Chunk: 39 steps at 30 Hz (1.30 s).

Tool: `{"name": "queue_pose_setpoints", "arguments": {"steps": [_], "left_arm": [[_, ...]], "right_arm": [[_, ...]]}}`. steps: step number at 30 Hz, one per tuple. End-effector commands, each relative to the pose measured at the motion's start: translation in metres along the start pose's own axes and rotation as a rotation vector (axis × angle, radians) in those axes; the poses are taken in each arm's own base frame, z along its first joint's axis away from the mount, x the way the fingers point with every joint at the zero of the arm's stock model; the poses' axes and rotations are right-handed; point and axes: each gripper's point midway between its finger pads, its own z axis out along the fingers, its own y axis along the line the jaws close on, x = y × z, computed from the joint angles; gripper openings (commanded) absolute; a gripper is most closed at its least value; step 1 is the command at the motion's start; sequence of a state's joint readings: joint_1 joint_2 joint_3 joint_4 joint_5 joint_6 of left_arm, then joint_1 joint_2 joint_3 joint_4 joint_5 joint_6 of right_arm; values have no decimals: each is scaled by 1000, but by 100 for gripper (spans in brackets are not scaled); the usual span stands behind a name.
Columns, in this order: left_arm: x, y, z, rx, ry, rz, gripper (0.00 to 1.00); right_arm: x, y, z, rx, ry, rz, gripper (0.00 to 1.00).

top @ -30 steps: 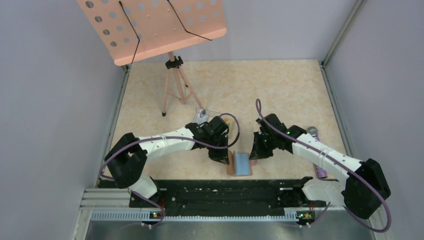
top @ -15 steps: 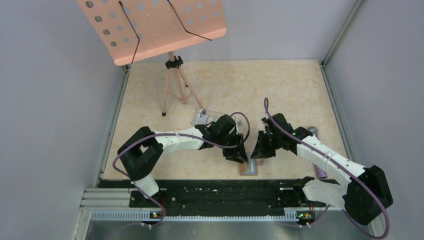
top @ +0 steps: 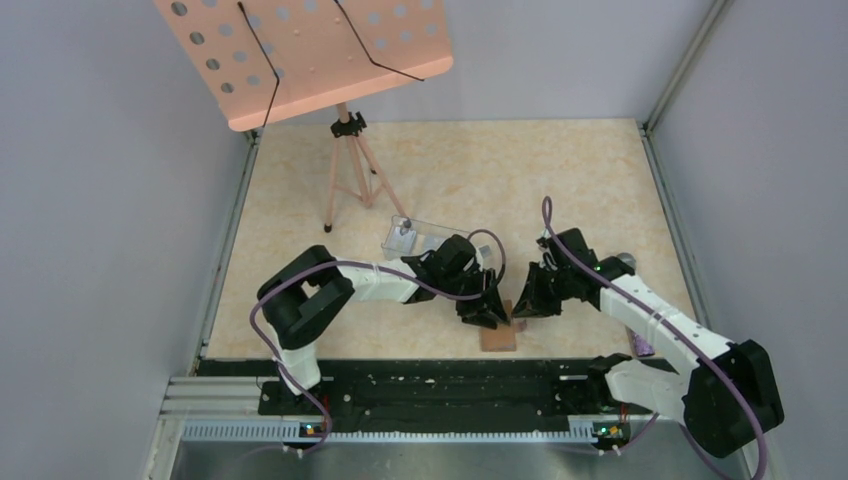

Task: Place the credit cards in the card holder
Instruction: Close the card holder at the center of the board.

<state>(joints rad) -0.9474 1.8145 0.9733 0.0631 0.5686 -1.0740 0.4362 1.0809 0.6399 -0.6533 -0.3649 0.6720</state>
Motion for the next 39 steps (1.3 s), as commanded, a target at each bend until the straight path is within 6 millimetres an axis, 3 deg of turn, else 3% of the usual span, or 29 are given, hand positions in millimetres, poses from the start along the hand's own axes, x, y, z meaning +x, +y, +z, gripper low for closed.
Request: {"name": "queue_pose_setpoints", "arguments": {"steps": [1, 7, 11, 16, 21, 25, 30, 34, 39], "left_arm": [[1, -10, 6, 81, 9, 13, 49], [6, -2, 10, 92, 15, -6, 50], [7, 11, 10, 23, 12, -1, 40], [10, 15, 0, -94, 9, 61, 35], [11, 16, -11, -212, -15, 131, 35], [12, 27, -6, -247, -5, 122, 27], [11, 37, 4, -276, 11, 106, 11], [9, 40, 10, -294, 15, 104, 5], [7, 45, 13, -322, 14, 96, 1]], "right_arm": [[-5, -3, -1, -1, -17, -24, 4], [-6, -3, 9, -13, 6, -51, 0], [-5, -10, 25, -8, 39, -48, 0], [-2, -26, 46, 39, 75, -30, 0], [-7, -33, 52, 80, 73, -33, 0], [-11, -24, 49, 52, 64, -40, 0], [-28, -11, 25, 60, -23, -52, 0], [-34, -17, 7, 122, -86, -41, 0], [-27, -36, -1, 197, -114, -9, 0]]}}
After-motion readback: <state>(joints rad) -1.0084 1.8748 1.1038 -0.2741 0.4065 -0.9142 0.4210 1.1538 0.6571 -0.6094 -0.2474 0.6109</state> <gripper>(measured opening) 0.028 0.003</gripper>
